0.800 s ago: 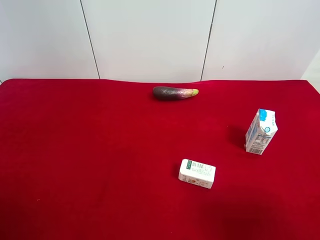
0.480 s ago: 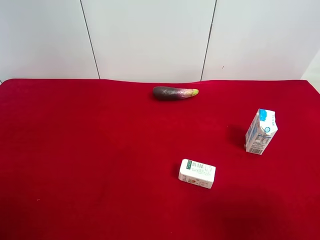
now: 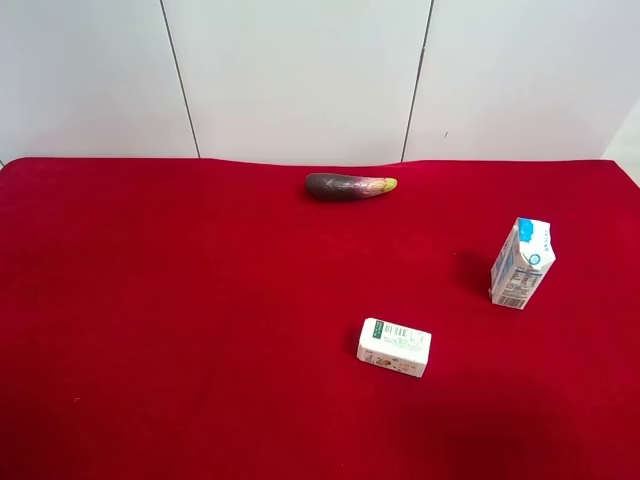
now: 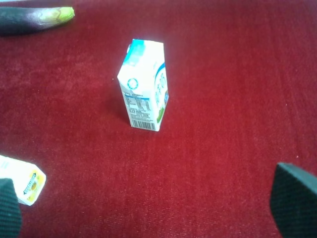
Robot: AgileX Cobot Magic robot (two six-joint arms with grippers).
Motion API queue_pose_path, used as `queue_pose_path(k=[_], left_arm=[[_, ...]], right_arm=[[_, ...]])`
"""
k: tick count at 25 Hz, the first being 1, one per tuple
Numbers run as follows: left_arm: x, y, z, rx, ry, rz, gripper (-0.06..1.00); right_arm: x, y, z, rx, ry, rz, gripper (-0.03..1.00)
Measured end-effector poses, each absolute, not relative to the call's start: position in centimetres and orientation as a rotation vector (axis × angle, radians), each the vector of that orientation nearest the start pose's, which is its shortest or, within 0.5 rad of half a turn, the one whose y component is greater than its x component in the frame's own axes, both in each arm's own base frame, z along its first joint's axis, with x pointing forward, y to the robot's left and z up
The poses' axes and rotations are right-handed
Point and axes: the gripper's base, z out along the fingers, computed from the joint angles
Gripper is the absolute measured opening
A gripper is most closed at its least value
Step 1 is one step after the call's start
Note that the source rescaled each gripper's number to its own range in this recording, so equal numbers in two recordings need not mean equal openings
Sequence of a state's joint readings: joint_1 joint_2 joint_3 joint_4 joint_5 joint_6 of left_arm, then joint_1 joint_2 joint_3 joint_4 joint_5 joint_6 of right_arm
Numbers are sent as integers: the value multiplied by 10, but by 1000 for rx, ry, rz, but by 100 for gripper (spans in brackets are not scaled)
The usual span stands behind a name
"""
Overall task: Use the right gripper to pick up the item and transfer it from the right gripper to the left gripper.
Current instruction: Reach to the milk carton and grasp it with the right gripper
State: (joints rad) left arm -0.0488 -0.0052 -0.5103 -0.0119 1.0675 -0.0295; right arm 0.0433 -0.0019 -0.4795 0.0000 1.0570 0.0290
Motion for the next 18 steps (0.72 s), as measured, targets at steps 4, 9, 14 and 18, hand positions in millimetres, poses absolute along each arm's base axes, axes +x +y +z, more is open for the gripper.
queue_pose_path(k=[4, 9, 14, 18], left_arm=[[-7, -1, 280, 20, 2036, -63, 100], [-7, -1, 280, 20, 2036, -63, 100], [-7, -1, 280, 20, 2036, -63, 100], [-7, -1, 280, 20, 2036, -63, 100]], right_arm=[[-3, 0, 272, -15, 2060, 45, 100], [-3, 0, 272, -15, 2060, 45, 100], [-3, 0, 272, -15, 2060, 45, 100], [-3, 0, 272, -15, 2060, 45, 100]])
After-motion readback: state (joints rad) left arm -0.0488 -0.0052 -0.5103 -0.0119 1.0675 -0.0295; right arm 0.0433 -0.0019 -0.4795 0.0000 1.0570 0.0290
